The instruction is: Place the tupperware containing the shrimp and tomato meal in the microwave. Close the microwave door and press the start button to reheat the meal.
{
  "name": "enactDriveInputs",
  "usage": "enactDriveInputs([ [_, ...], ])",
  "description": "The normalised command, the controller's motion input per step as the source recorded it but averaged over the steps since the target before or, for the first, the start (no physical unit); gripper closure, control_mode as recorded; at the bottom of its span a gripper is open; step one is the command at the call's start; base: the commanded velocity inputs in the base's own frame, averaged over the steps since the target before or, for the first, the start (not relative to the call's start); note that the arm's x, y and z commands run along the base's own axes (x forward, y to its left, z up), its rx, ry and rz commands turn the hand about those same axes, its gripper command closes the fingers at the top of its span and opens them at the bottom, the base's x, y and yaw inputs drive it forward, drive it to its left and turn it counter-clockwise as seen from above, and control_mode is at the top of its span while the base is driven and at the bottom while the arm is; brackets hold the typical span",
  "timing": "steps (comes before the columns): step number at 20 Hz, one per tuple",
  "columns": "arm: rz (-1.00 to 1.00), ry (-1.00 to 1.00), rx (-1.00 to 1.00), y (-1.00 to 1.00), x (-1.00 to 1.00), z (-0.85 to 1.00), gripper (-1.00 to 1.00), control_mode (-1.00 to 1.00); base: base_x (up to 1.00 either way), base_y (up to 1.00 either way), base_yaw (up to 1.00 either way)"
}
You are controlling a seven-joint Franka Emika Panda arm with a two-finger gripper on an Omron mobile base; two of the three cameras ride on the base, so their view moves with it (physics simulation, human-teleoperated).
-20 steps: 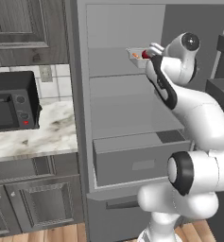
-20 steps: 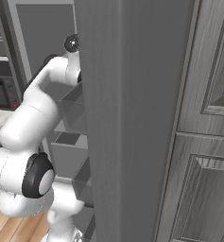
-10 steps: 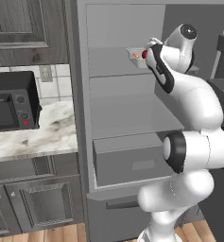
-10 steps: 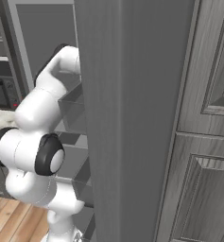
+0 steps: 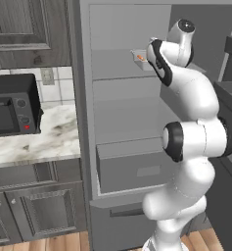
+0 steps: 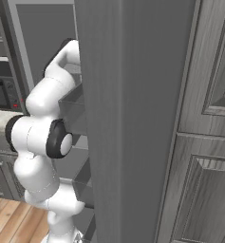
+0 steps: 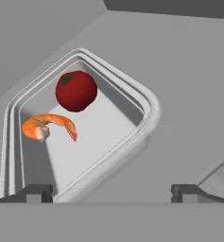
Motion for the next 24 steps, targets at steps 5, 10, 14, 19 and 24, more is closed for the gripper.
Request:
enactDriveInputs([
  [5, 0.0, 0.09, 0.0, 0.0, 0.42, -0.09, -1.0, -1.0, 0.0, 0.0, 0.0],
  [10, 0.0, 0.0, 0.0, 0.0, 0.38, -0.13, -1.0, -1.0, 0.0, 0.0, 0.0],
  [14, 0.0, 0.0, 0.0, 0.0, 0.14, -0.46, -1.0, -1.0, 0.0, 0.0, 0.0],
  [19, 0.0, 0.0, 0.0, 0.0, 0.03, -0.66, 1.0, -1.0, 0.0, 0.0, 0.0],
  [24, 0.0, 0.0, 0.0, 0.0, 0.02, -0.26, 1.0, -1.0, 0.0, 0.0, 0.0],
])
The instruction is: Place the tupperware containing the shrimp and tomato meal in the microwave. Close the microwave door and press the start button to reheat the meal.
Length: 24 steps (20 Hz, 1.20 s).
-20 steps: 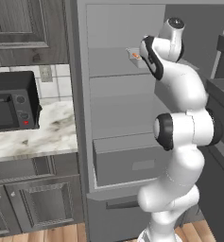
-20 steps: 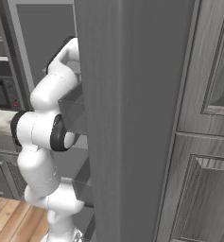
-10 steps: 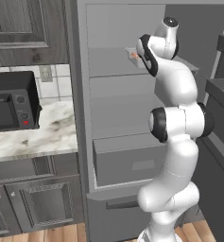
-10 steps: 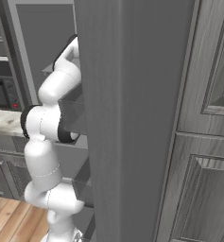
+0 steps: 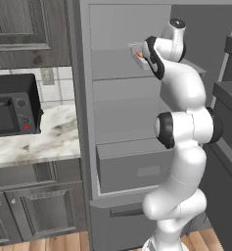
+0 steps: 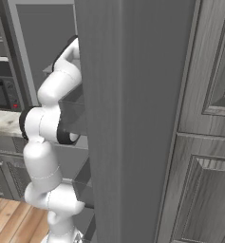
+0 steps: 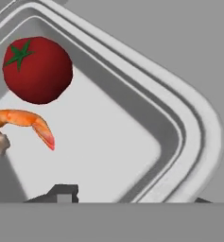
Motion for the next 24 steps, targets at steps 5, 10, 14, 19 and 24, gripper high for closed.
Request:
enactDriveInputs([
  [5, -0.01, -0.02, 0.0, 0.0, 0.0, -0.11, 1.0, -1.0, 0.0, 0.0, 0.0],
  [10, -0.11, -0.09, 0.0, 0.0, -0.04, -0.25, 1.0, -1.0, 0.0, 0.0, 0.0],
  [14, -0.18, -0.11, 0.0, 0.04, -0.32, -0.3, 1.0, -1.0, 0.0, 0.0, 0.0],
  [19, -0.18, -0.08, 0.0, 0.05, -0.56, -0.16, 1.0, -1.0, 0.0, 0.0, 0.0],
  [24, -0.01, 0.0, 0.0, 0.07, -0.99, 0.0, 1.0, -1.0, 0.0, 0.0, 0.0],
])
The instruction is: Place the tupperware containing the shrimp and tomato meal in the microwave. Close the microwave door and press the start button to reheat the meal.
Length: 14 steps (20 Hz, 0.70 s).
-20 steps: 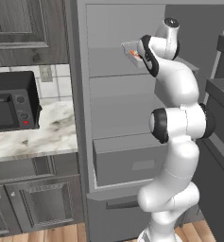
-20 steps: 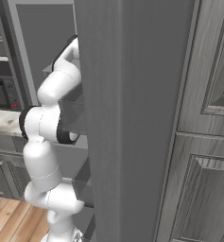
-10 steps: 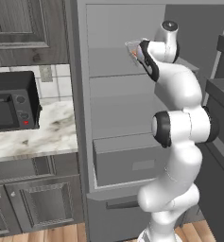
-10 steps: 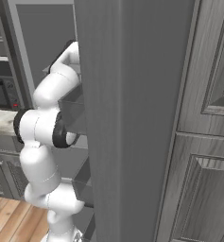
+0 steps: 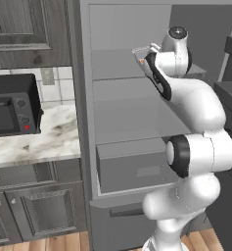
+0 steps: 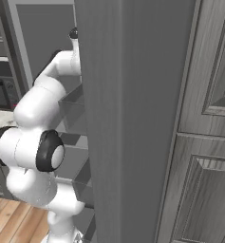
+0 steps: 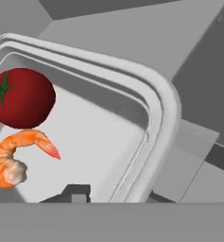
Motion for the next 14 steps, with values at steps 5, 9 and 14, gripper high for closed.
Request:
enactDriveInputs([
  [5, 0.0, 0.0, 0.03, 0.06, -1.0, -0.02, 1.0, -1.0, 0.0, 0.0, 0.0],
  [9, 0.0, 0.0, 0.02, 0.23, -1.0, -0.32, 1.0, -1.0, 0.0, 0.0, 0.0],
  [14, 0.0, 0.01, 0.07, 0.26, -0.98, -0.37, 1.0, -1.0, 0.0, 0.0, 0.0],
])
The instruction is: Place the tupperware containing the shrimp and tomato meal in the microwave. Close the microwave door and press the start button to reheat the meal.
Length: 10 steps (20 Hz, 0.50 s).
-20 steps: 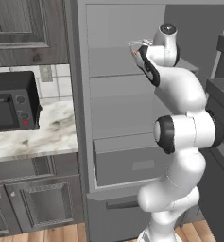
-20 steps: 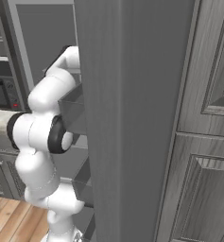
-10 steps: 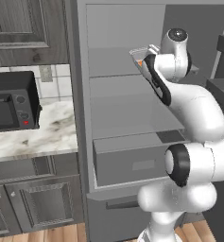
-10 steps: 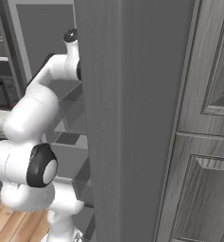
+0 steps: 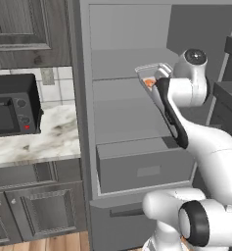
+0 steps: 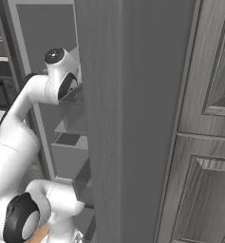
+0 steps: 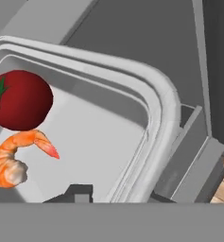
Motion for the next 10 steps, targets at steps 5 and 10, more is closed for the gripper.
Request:
enactDriveInputs([
  [5, 0.0, 0.06, 0.01, 0.13, -0.84, -0.27, 1.0, -1.0, 0.0, 0.0, 0.0],
  [10, 0.0, 0.1, 0.0, 0.0, -0.46, -0.22, 1.0, -1.0, 0.0, 0.0, 0.0],
])
